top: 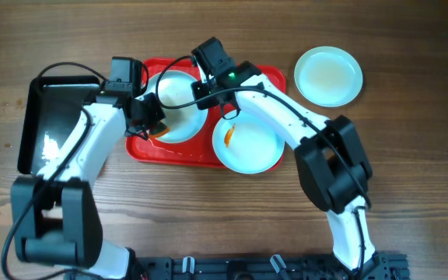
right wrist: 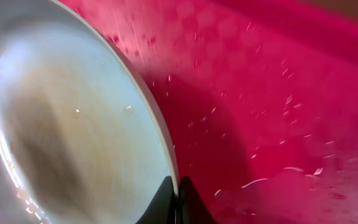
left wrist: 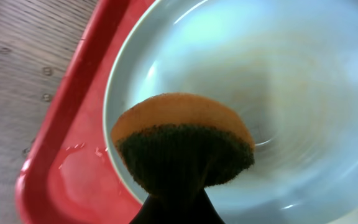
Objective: Clean dirty plates on tray and stack at the side
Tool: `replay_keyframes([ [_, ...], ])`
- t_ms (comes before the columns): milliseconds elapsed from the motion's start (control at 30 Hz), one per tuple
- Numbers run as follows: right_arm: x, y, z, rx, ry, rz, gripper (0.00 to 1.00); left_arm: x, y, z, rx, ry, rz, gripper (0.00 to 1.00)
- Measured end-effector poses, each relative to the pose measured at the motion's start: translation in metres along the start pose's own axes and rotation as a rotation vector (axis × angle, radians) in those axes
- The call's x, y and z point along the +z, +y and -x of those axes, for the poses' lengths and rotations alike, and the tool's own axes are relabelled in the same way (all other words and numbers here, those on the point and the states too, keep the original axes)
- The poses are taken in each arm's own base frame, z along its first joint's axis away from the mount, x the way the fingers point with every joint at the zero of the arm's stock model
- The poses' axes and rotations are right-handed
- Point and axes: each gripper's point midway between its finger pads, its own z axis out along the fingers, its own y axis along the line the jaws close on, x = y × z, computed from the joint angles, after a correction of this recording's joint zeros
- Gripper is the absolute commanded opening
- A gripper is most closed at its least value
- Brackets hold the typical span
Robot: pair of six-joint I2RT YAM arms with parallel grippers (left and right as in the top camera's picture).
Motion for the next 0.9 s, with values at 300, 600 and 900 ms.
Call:
replay_keyframes([
  [300,0.035,0.001,-0.038,0.133,0.166,0.116,0.04,0.061,-0.030,-0.021,0.144,0.107,-0.097,0.04],
  [600,0.033,-0.004,-0.040,0.195,0.196,0.154,0.05,0.051,0.040,0.010,0.196,-0.051,0.369,0.04],
  [900,0.033,-0.014,-0.039,0.225,0.194,0.119,0.04,-0.001,0.032,0.021,0.241,-0.202,0.424,0.04],
])
